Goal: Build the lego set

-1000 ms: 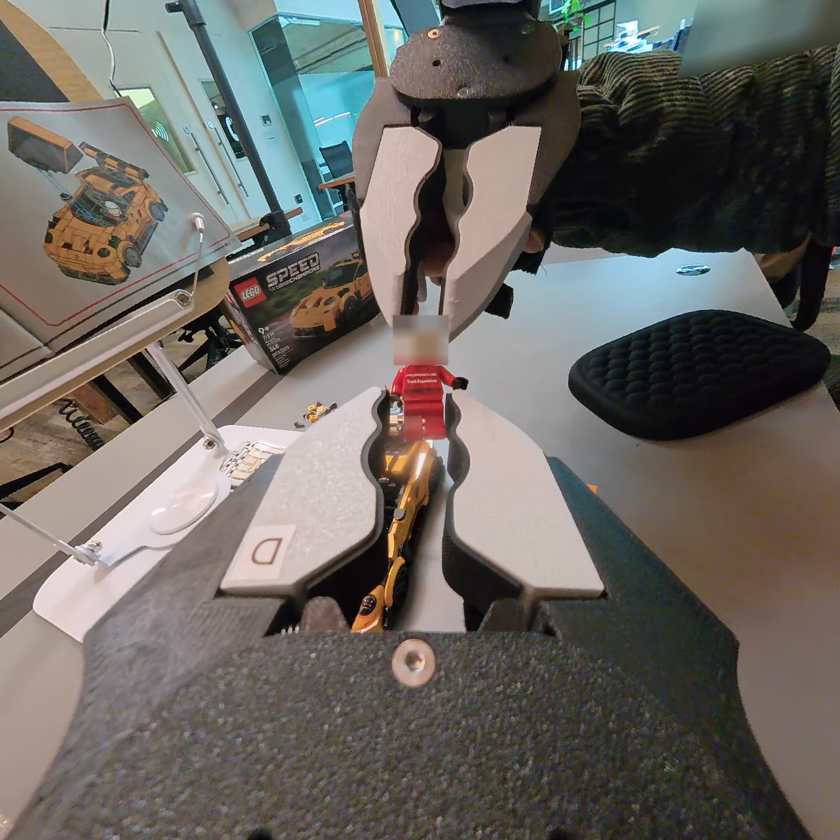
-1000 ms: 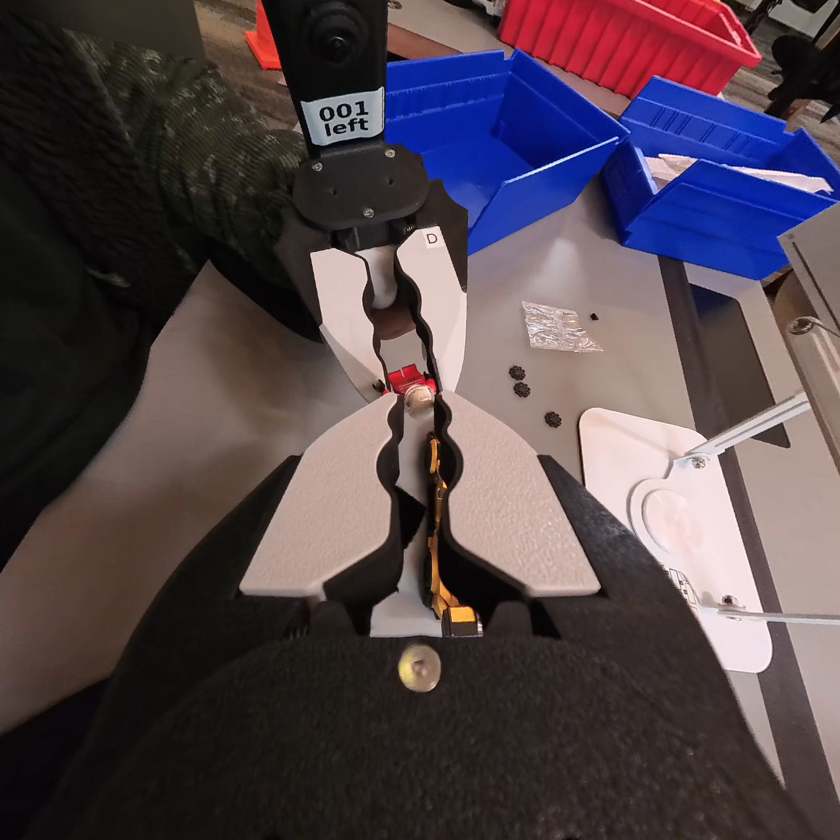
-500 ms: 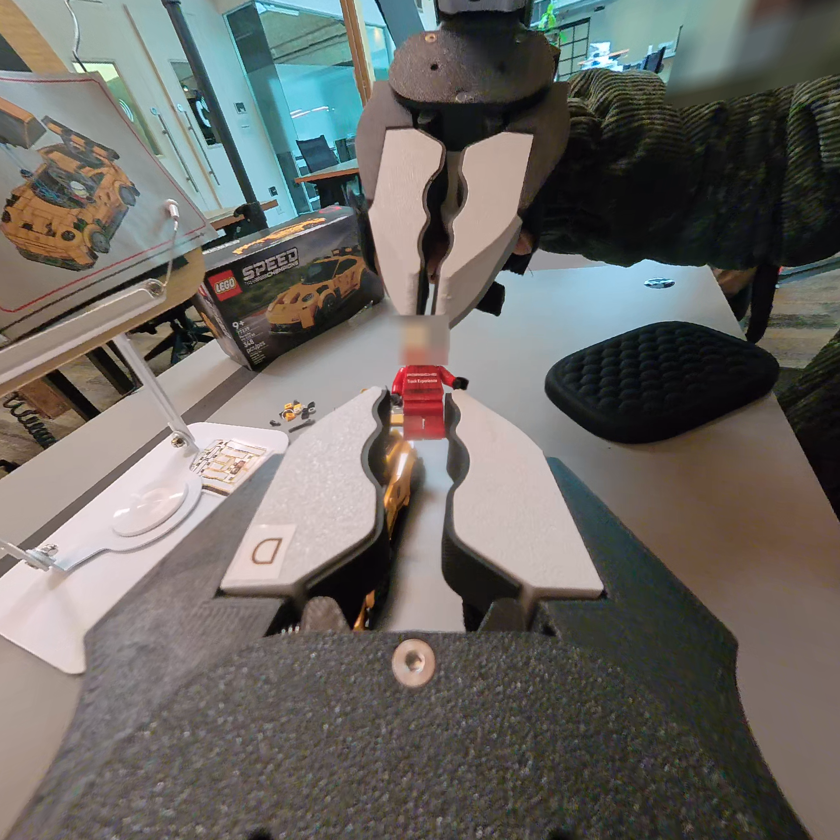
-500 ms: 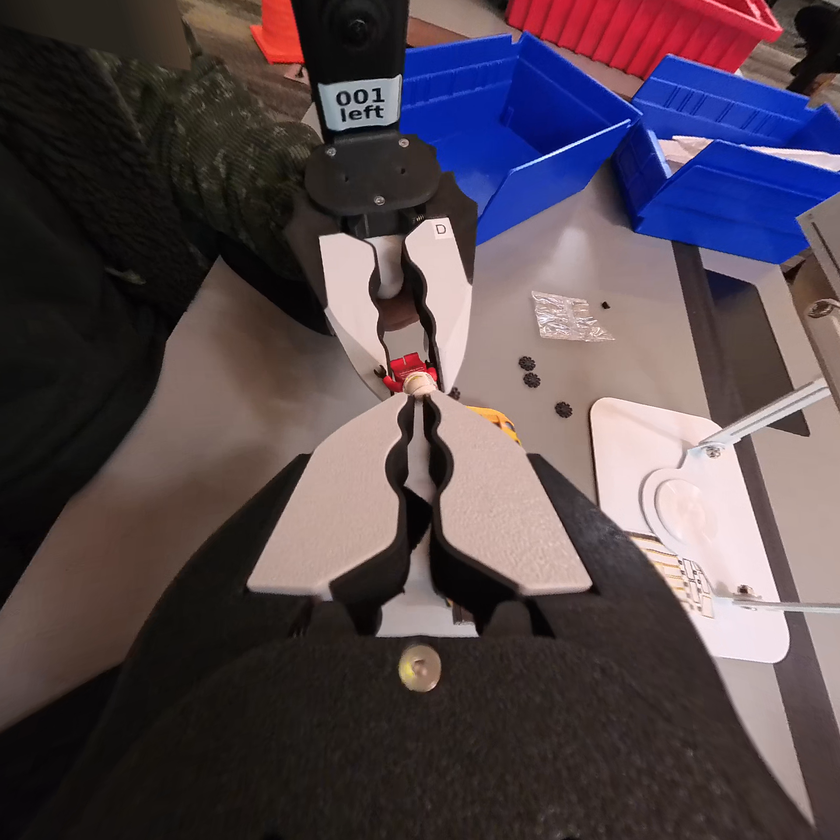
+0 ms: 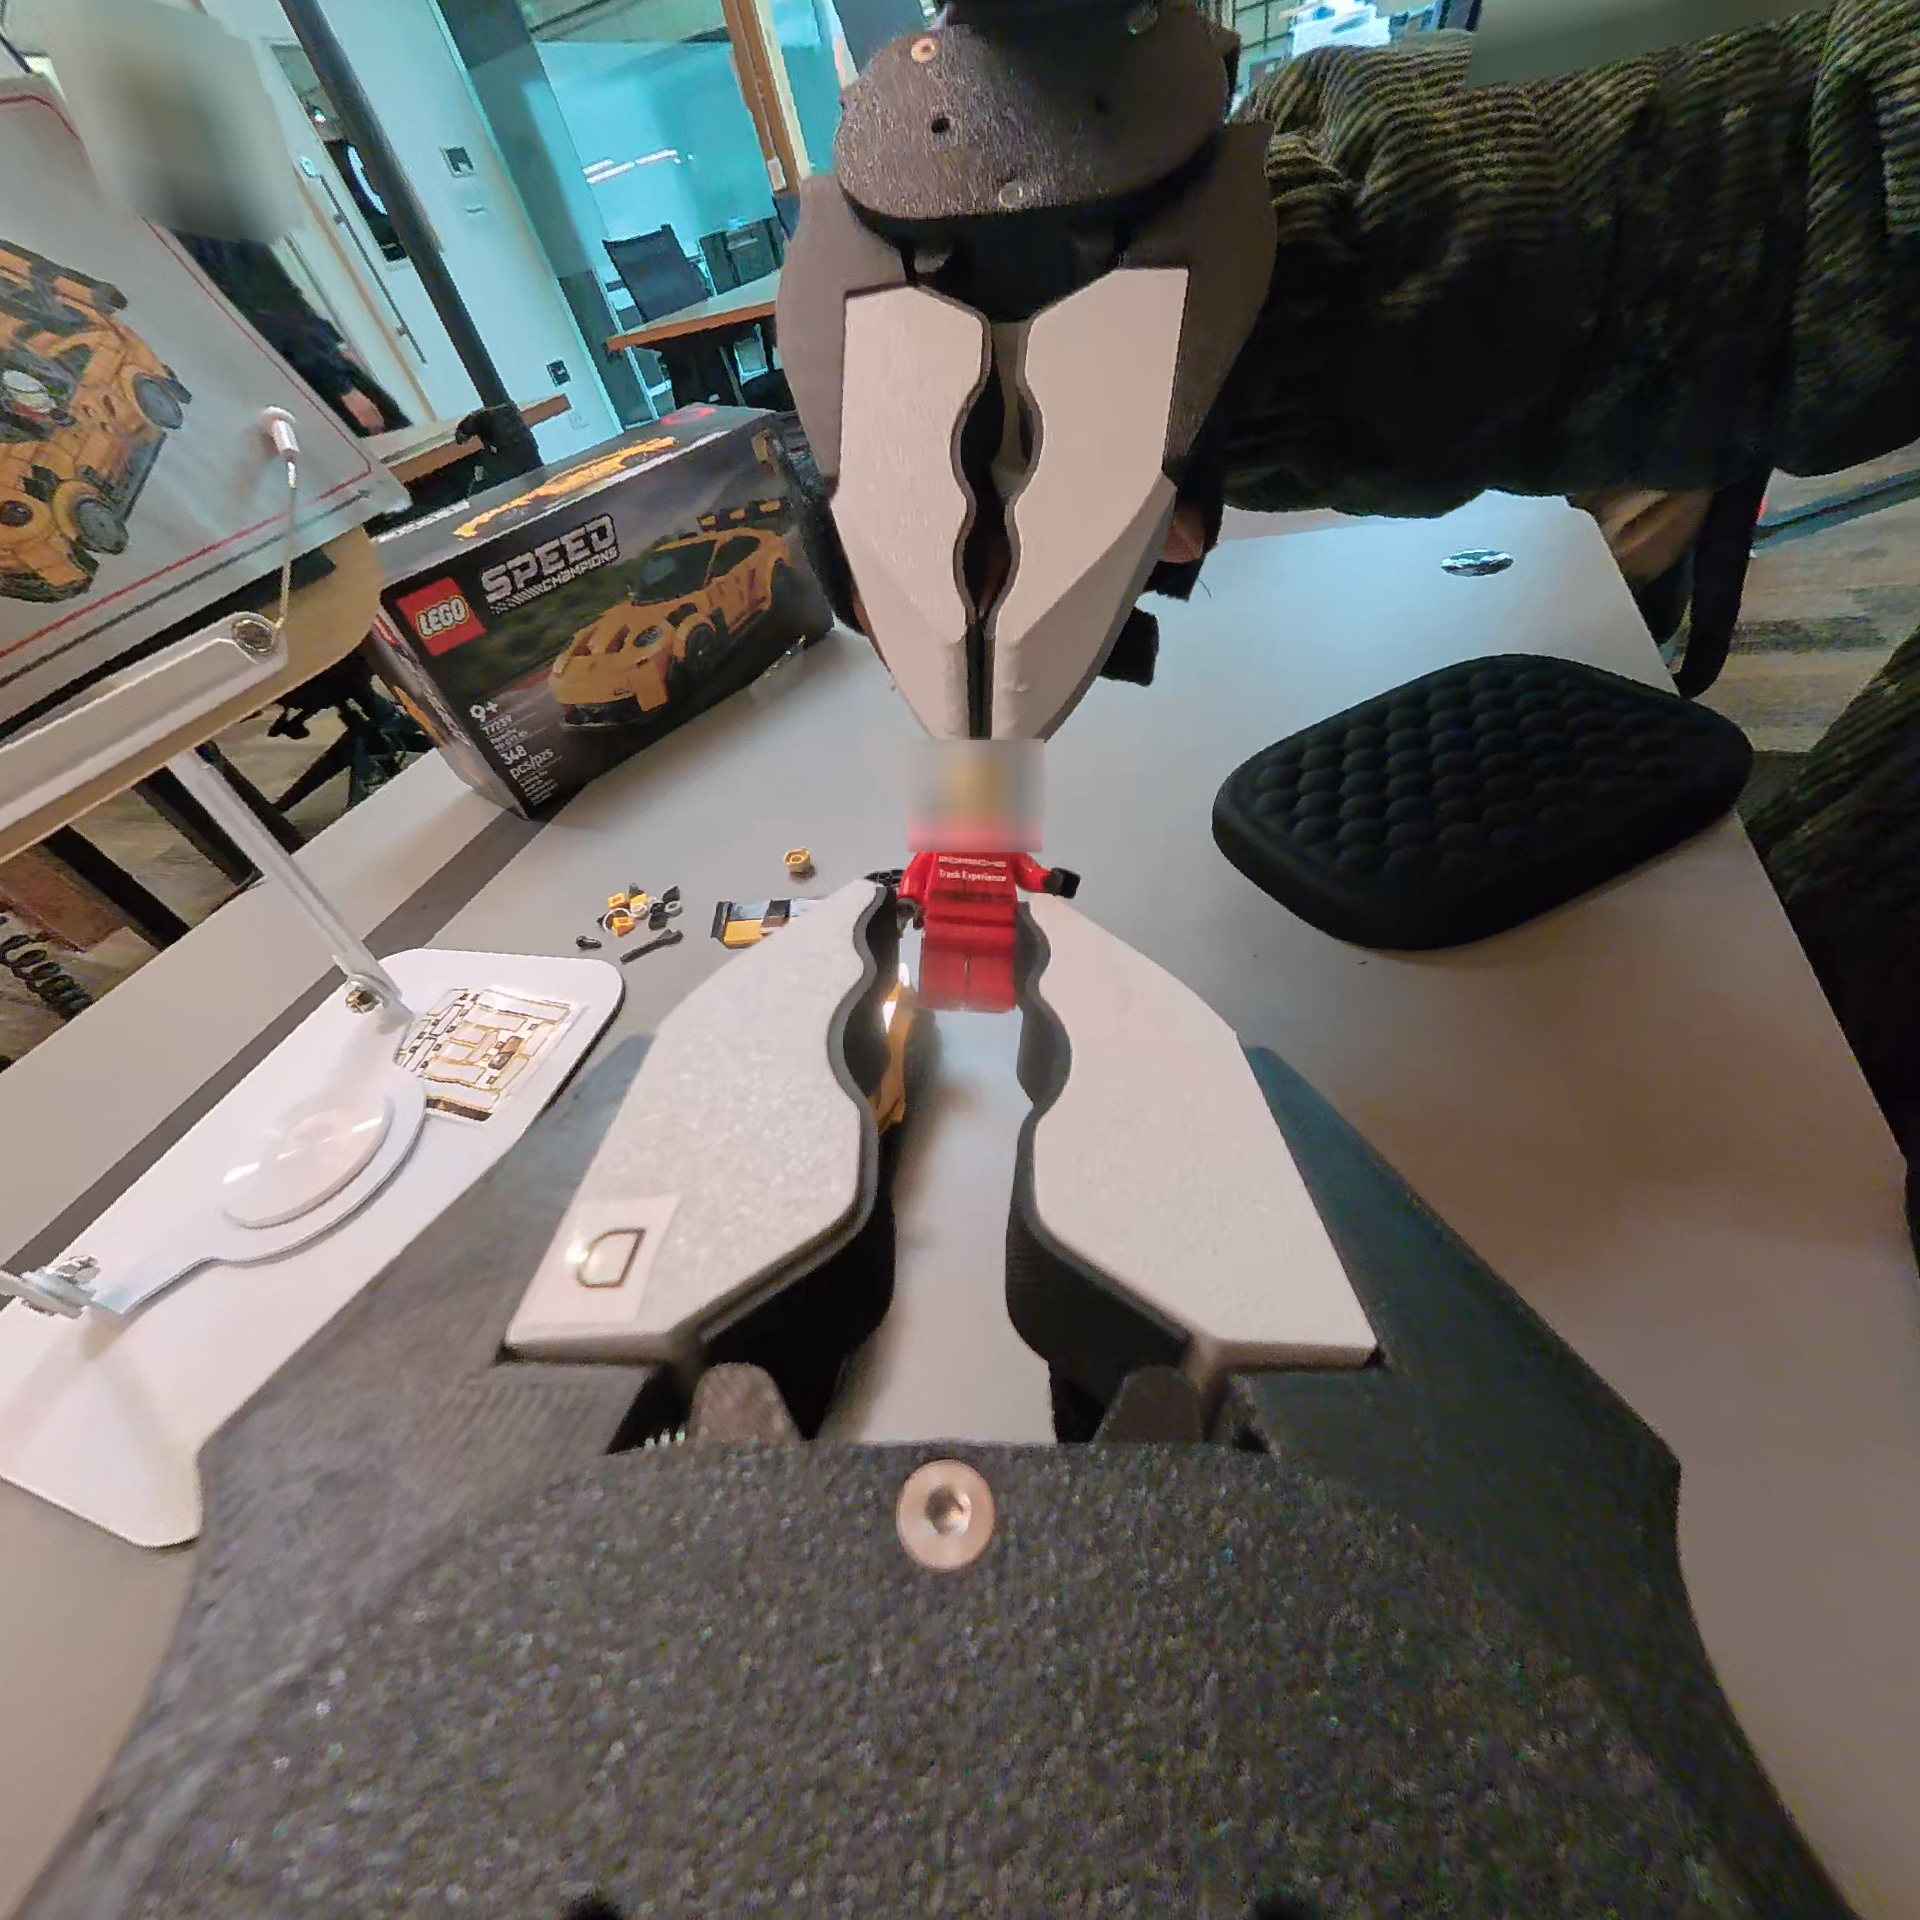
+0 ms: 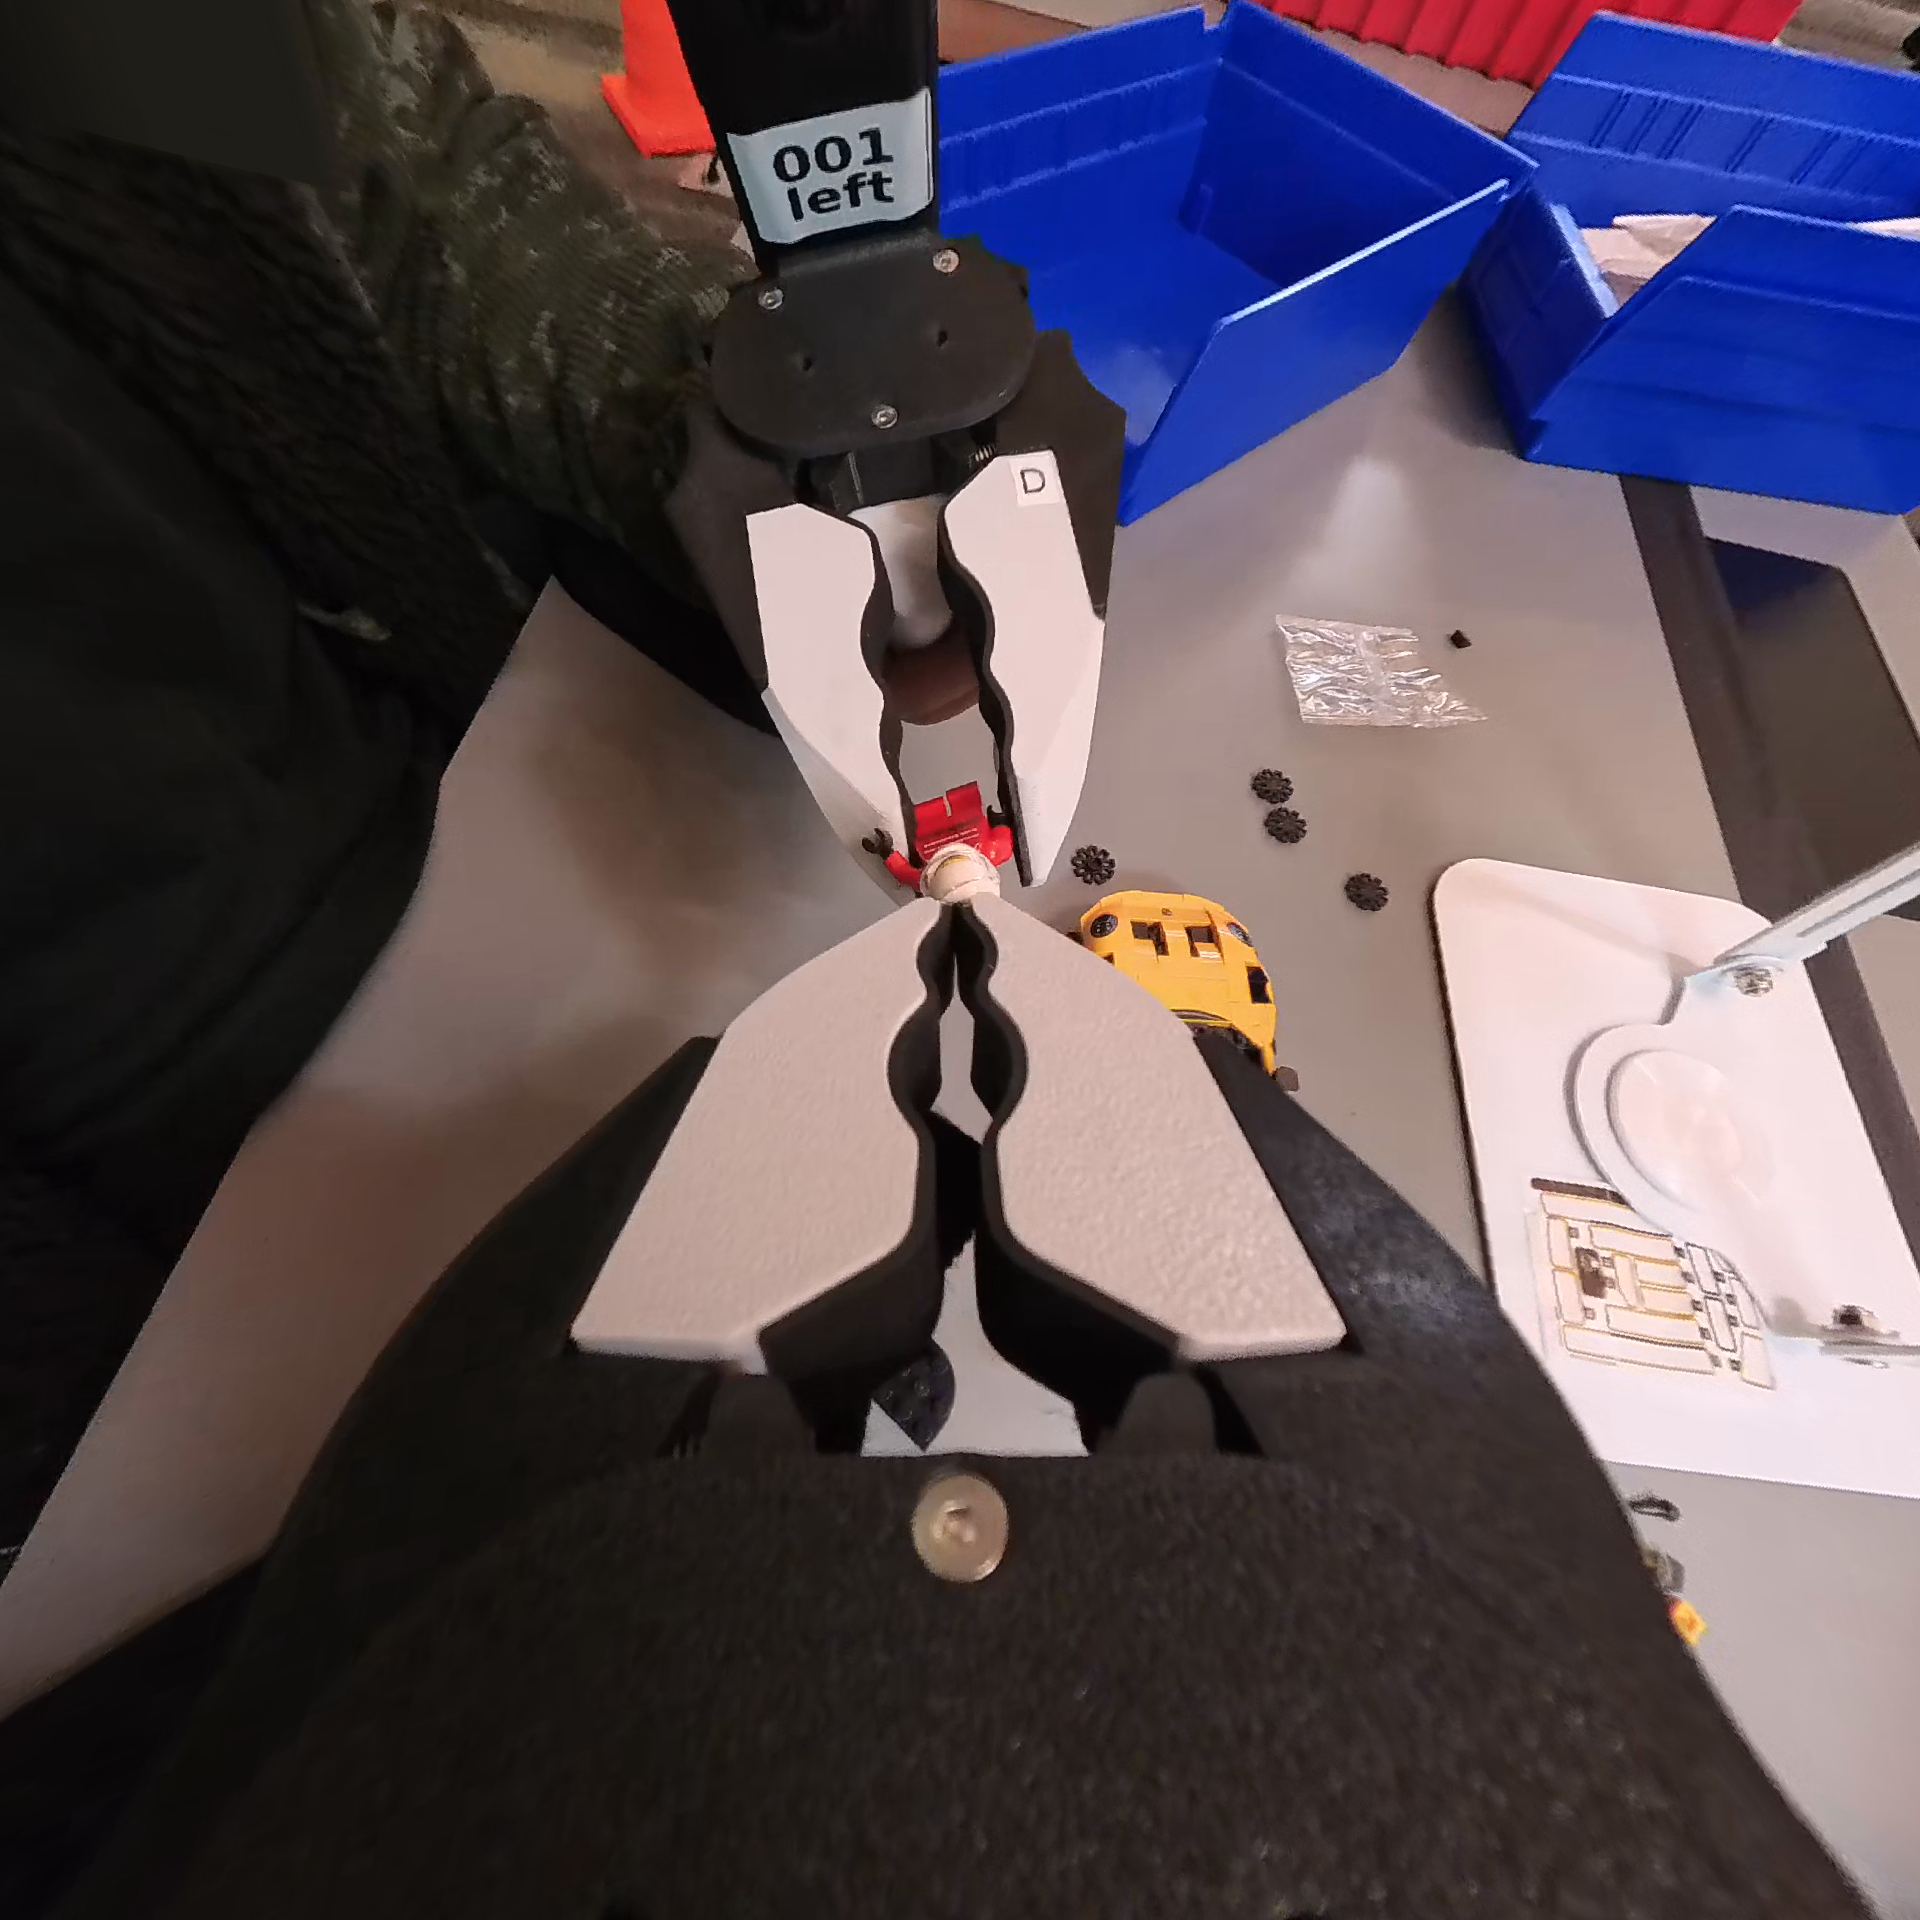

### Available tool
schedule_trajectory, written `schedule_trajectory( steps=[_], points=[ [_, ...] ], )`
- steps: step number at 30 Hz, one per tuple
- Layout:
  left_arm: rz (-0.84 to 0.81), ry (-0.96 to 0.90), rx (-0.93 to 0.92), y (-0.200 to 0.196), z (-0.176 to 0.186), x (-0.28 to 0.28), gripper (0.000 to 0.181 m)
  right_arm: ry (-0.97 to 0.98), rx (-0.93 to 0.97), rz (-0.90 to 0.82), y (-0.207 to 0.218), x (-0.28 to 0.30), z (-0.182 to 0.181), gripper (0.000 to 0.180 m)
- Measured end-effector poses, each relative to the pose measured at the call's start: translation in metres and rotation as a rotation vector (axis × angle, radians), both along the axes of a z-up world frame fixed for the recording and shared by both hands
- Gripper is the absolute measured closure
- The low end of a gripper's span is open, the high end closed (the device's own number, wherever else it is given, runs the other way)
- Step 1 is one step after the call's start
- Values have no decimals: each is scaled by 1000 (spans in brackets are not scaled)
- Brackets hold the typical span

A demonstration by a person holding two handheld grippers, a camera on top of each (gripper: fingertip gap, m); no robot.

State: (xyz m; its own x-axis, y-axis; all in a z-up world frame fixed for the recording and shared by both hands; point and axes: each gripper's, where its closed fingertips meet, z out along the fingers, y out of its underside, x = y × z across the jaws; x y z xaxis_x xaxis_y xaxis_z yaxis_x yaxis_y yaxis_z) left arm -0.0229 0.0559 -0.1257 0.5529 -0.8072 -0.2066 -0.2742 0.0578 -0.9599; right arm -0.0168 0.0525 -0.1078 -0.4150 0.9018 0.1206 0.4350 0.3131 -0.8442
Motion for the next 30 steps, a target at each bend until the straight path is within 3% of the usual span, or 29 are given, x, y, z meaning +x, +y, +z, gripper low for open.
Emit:
schedule_trajectory(
  steps=[6,11,15,30],
  points=[
    [3,2,1,2,0,0,160,34,0,-27,2,0,2,180],
    [-8,-12,3,1,3,1,160,53,96,10,1,3,11,162],
    [-25,-13,-2,-2,4,4,159,17,160,36,-3,-2,3,162],
    [-33,-12,-5,-4,3,6,159,5,118,27,-6,-4,-3,166]
  ],
)
